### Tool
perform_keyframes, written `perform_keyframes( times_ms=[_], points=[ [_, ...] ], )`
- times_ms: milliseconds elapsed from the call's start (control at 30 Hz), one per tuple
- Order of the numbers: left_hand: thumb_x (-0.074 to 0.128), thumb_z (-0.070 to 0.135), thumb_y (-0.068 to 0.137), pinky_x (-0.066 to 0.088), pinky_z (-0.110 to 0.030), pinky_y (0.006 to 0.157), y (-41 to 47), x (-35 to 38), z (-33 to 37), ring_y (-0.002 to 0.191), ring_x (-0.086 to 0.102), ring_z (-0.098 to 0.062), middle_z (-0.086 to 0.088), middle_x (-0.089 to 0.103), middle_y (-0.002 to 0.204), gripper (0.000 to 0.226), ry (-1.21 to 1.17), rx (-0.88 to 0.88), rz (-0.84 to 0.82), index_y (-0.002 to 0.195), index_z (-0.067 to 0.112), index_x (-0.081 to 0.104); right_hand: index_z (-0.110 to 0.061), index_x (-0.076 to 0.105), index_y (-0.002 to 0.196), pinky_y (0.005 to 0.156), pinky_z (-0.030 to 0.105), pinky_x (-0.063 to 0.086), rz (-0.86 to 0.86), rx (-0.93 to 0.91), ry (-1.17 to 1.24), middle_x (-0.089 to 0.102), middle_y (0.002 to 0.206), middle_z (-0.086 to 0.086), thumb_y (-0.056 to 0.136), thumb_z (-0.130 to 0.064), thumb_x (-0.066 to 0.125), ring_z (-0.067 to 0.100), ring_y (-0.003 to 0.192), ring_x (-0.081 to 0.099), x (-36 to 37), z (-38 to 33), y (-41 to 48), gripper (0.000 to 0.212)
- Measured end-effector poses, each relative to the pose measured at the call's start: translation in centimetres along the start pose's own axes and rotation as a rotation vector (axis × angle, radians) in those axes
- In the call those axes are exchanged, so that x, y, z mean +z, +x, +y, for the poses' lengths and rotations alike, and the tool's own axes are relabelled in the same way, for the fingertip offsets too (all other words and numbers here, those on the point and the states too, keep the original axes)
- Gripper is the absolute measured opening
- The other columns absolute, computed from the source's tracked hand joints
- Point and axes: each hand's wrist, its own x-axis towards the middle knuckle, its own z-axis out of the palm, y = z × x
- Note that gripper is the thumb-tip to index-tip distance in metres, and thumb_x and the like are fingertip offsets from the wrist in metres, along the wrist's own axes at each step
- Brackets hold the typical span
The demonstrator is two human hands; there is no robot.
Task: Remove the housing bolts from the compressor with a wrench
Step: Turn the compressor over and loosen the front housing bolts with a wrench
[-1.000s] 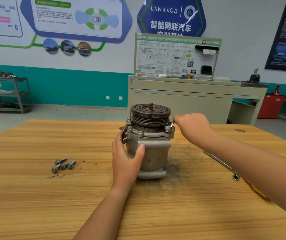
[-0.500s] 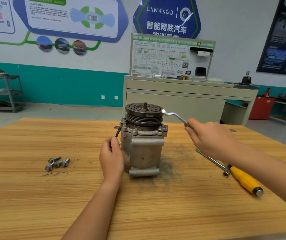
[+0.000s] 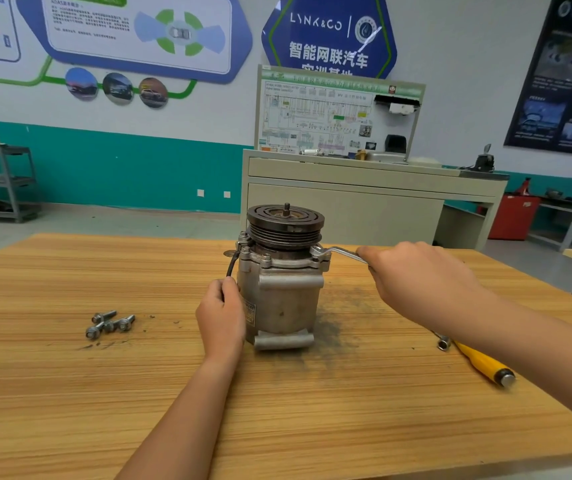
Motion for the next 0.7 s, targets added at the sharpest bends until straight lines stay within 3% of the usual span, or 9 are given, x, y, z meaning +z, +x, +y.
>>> perform_keyframes(
  times_ms=[100,167,267,467,600,700],
  points=[
    [0.041,0.014,0.096,0.031,-0.022,0.050,0.1,0.0,-0.2,0.058,0.041,-0.010,0.000,0.048,0.065,0.029,0.021,0.013,0.007,0.069,0.013,0.051,-0.019,0.042,0.124,0.039,0.024,0.020,-0.007,-0.033,-0.078,0.030,0.059,-0.003,0.091,-0.004,0.040,0.012,0.047,0.027,-0.6,-1.0,0.3,0.037],
    [0.040,0.015,0.097,0.029,-0.020,0.064,0.2,0.1,-0.1,0.071,0.045,-0.007,0.000,0.052,0.089,0.019,0.051,0.019,0.009,0.087,0.012,0.056,-0.016,0.043,0.122,0.038,0.025,0.020,-0.032,-0.062,-0.113,0.028,0.059,-0.003,0.090,-0.001,0.042,0.014,0.047,0.027,-0.9,-1.8,0.4,0.035],
    [0.042,0.020,0.097,0.030,-0.013,0.078,0.1,0.1,0.0,0.090,0.046,-0.004,0.004,0.041,0.117,0.020,-0.005,0.057,-0.007,0.114,0.014,0.052,-0.012,0.043,0.118,0.038,0.026,0.020,-0.066,-0.088,-0.135,0.027,0.058,-0.003,0.087,0.001,0.044,0.015,0.046,0.024,-1.0,-2.6,0.5,0.033],
    [0.046,0.027,0.097,0.029,-0.023,0.100,-0.4,0.1,0.1,0.122,0.034,-0.004,0.009,0.035,0.132,0.045,-0.062,0.129,-0.148,0.139,0.017,0.035,-0.021,0.044,0.121,0.038,0.025,0.018,0.012,-0.006,-0.089,0.029,0.057,-0.004,0.089,-0.004,0.040,0.012,0.045,0.024,-1.1,-1.8,0.0,0.037],
    [0.054,0.032,0.091,0.027,-0.026,0.106,-0.6,0.0,0.1,0.131,0.030,-0.005,0.012,0.033,0.140,0.058,-0.073,0.131,-0.240,0.143,0.025,0.028,-0.023,0.046,0.119,0.038,0.025,0.020,0.075,0.056,-0.071,0.033,0.056,-0.003,0.089,-0.006,0.039,0.013,0.045,0.029,-1.6,-0.5,-0.4,0.035],
    [0.057,0.035,0.087,0.030,-0.031,0.109,-0.7,-0.1,0.2,0.134,0.030,-0.008,0.011,0.031,0.144,0.066,-0.078,0.106,-0.270,0.144,0.027,0.025,-0.023,0.049,0.117,0.043,0.025,0.028,0.012,0.043,-0.070,0.033,0.059,-0.004,0.090,-0.007,0.039,0.016,0.052,0.037,-1.8,-0.4,-0.3,0.033]
  ],
)
